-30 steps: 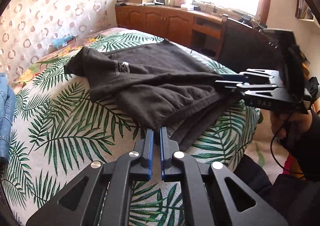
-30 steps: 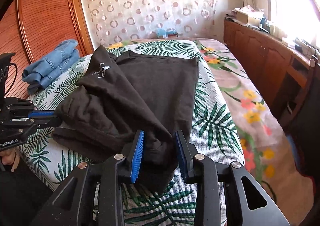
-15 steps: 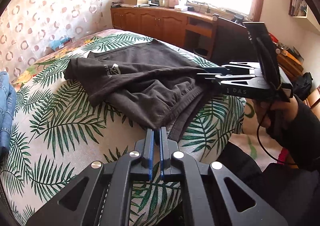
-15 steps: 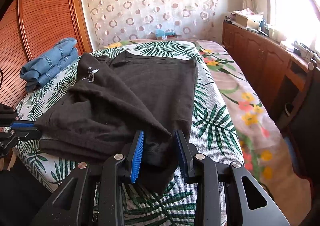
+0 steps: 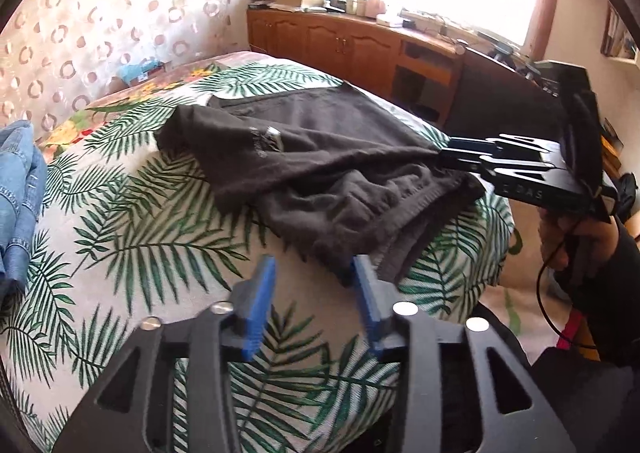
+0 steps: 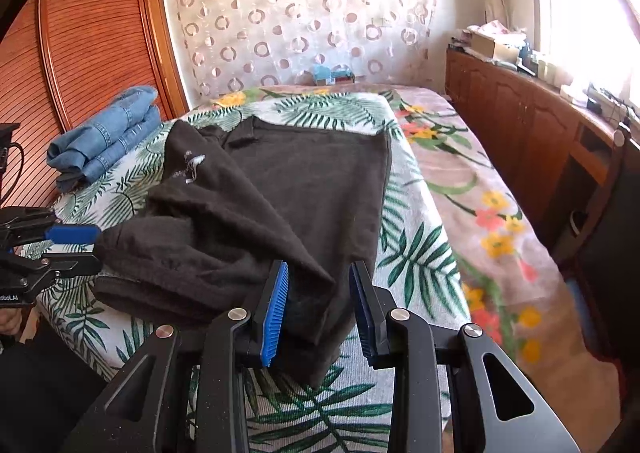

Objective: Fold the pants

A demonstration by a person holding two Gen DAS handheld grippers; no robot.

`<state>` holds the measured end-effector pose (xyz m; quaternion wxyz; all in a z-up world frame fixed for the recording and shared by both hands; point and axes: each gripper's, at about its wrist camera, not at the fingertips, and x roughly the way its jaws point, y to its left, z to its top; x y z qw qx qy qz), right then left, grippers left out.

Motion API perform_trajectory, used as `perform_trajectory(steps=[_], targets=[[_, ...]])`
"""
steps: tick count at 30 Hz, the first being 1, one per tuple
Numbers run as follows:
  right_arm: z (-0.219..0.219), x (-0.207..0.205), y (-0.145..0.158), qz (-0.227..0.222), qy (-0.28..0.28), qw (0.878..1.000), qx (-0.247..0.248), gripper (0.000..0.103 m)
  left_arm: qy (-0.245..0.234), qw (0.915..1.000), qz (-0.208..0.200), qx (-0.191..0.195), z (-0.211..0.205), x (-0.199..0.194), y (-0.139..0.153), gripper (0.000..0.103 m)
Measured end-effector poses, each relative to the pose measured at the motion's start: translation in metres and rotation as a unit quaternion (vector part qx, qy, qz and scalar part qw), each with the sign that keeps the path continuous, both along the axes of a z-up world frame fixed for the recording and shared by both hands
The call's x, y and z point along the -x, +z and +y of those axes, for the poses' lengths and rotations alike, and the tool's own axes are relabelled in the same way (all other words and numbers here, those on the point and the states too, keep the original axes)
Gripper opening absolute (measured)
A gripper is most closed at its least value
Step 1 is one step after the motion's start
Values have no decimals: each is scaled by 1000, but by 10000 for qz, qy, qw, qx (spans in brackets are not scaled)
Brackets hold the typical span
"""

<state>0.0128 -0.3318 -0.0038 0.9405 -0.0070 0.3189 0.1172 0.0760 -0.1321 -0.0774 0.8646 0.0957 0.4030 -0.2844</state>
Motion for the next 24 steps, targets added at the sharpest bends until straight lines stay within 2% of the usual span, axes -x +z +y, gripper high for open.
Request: perform_trajectory(steps=[2,4,6,8,16,24], targets=[[0,-1,3,-41,-5,10000,50,33,73,10000,5,-31,4,-5,0,47],[0,-3,5,-63,-33,9999,87,33,121,9999,-40,-67,6,-8,0,54],[0,-4,8,-88,-21,9999,109,33,190,9998,-59,0,12,-9,2,72],[2,-5,9,-96,6,9999,134,33,272,9996,-85,93,19,-10,5,78],[26,-17,13,-136,368,9991,174,33,929,9954,-215,81,50,-25,7,78],[75,-40,18,-206,1042,9941,214,35,1290,9913,-262,62,71,-33,3,78]])
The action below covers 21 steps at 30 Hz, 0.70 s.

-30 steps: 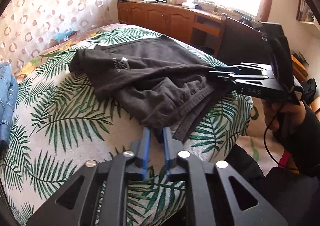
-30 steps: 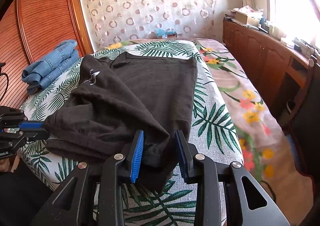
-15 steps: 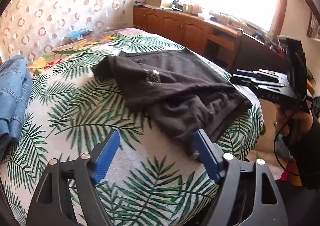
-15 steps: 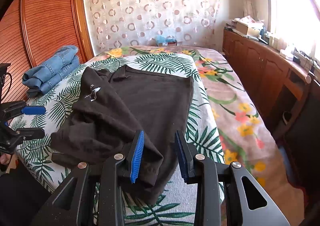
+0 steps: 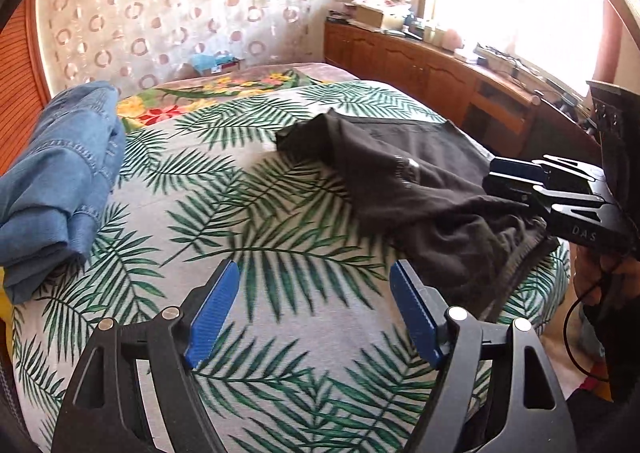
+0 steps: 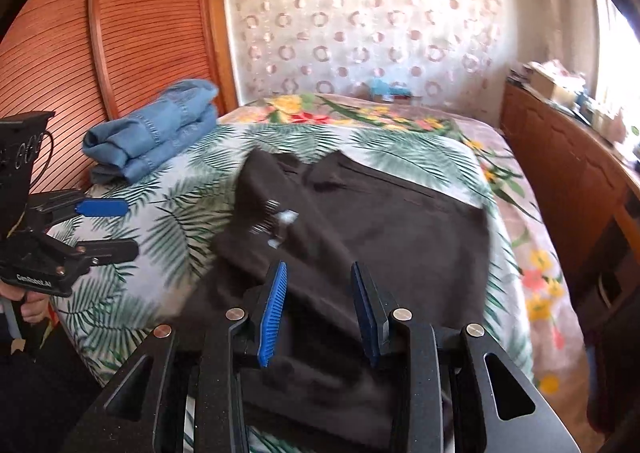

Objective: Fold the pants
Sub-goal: 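Grasp the folded shorts with the right tool and lift them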

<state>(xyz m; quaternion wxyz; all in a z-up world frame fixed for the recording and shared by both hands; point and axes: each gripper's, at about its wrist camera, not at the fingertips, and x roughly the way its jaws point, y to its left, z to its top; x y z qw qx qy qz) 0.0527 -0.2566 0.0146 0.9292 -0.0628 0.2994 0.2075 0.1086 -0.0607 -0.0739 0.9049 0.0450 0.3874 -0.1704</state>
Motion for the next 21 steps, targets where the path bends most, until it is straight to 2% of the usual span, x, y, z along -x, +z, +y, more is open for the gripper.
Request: perform_trajectory(steps=[11,16,21], targets=[[56,-39,-10,281,713,9969,158,35,269,9996,-40,10,22,-1,0,78],[78,-56,-23,467,969,9933,423,35,394,9992,-18,41,34,-2,-3,78],[94,-68,-35,560,986,9901,828,35,472,9989,5,66,41,-1,-5,78]])
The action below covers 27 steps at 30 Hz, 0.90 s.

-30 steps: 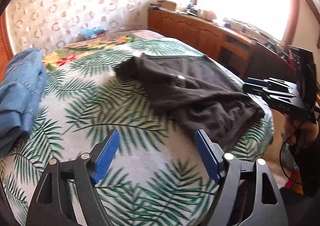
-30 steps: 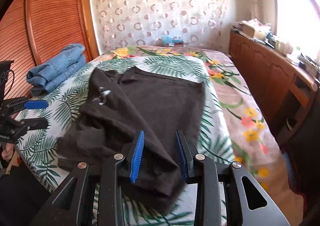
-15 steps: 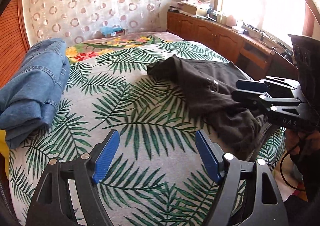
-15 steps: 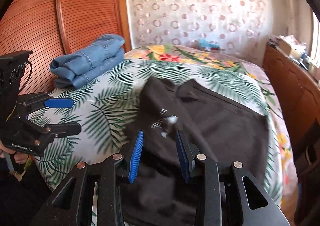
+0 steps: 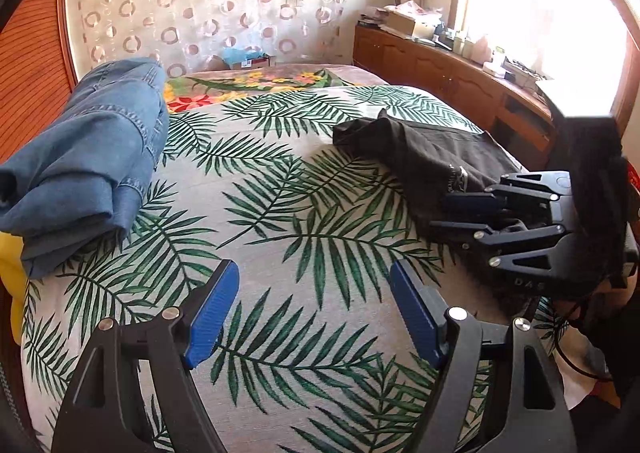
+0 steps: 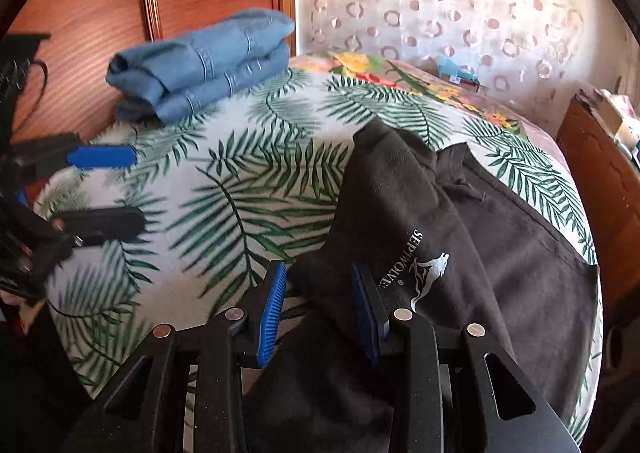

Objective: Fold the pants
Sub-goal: 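Grasp the folded shorts with the right tool and lift them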

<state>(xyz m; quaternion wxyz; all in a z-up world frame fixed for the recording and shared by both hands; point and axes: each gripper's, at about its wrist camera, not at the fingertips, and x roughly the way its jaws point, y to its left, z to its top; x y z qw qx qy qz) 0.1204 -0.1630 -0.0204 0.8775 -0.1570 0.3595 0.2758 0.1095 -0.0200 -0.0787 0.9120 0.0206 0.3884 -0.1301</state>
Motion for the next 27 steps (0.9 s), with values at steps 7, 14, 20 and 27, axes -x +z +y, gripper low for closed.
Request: perform_trajectory(steps=[7,14,20,27], targets=[[15,0,-7,-227,50,9990,379,14,27,10000,16,1,2,0,0,78],[-17,-4,22,-390,-284,9985,-258,5,-46,10000,26,-34,-1,1,0,78],[-56,-15,52,-649,-714,9941,-486,5,-92,9999,41,-39,-5,1,-1,78],[-90,-37,57,-835,-1266,9882,-235,5,-188,9998,42,-78,-13,1,-1,78]])
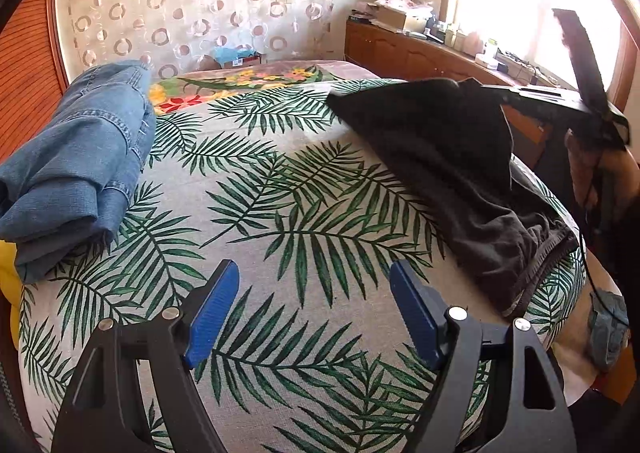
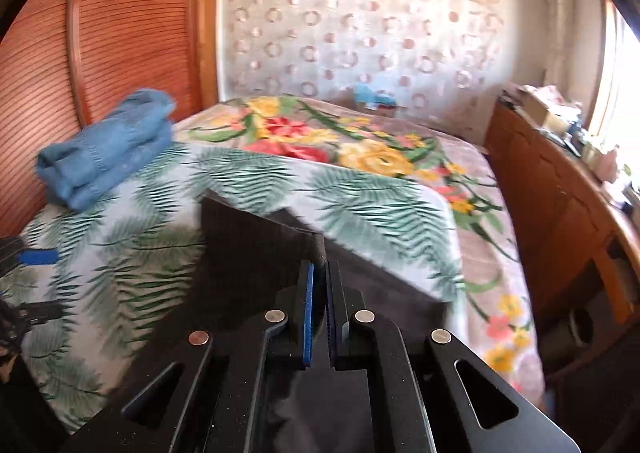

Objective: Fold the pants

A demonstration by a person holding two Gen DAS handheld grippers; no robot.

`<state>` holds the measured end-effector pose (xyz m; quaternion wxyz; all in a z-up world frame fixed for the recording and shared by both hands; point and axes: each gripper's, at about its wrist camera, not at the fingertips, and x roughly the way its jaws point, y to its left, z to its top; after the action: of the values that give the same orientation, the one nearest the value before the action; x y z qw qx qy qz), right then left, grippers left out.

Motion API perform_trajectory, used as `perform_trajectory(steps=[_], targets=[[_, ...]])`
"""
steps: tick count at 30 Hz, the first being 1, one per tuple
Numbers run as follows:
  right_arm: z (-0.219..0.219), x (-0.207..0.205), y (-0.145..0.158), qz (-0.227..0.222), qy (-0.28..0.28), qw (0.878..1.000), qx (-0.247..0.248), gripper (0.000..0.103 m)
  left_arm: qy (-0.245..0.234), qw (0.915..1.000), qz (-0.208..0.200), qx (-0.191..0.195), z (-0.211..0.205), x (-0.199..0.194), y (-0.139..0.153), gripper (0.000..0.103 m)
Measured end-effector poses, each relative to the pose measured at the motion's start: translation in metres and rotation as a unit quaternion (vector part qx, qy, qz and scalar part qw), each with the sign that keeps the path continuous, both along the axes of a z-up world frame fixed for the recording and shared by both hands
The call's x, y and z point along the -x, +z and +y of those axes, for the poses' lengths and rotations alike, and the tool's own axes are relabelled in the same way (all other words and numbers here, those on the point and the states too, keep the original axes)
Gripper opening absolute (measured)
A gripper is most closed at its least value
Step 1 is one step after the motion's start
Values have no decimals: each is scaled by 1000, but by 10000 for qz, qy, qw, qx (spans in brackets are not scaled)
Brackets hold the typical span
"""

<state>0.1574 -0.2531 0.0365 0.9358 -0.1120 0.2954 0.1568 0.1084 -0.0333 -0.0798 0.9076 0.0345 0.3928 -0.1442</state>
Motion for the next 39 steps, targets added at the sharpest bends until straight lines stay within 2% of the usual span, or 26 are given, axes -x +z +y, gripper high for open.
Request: perform_trajectory(steps=[8,12,16,19,23,24,31,34,39], targets=[[-32,-35,-14,193,-758,9968,160,5,-52,10000,5,-40,-5,-3,-1,78],[-28,-44,-24,360,-830,9956,238,5,-120,9999,-23,-40,-12,-11,2,78],[-34,-46,-21,380,-898,9948,292,5,-199,9998,-45,-38,-24,-25,7,78],[-48,-45,-12,449,-928,9945,175,14,-298,9995,-77,-42,-37,-39,10,78],[-55,-40,-9,445,-895,9950,-66,37,-407,9990,-129,-97,-57,-63,13,78],[-56,-40,-9,466,-870,9950,-151,41,-436,9989,-147,-119,-61,-68,13,78],[-59,-49,-22,660,-757,9942,-387,42,-523,9981,-163,-275,-79,-110,7,78],[-56,-52,-25,724,-729,9941,-344,42,-435,9983,-118,-379,-83,-130,2,73],[-57,-58,-29,845,-819,9926,-316,42,-461,9984,114,-322,-91,-155,-8,66]])
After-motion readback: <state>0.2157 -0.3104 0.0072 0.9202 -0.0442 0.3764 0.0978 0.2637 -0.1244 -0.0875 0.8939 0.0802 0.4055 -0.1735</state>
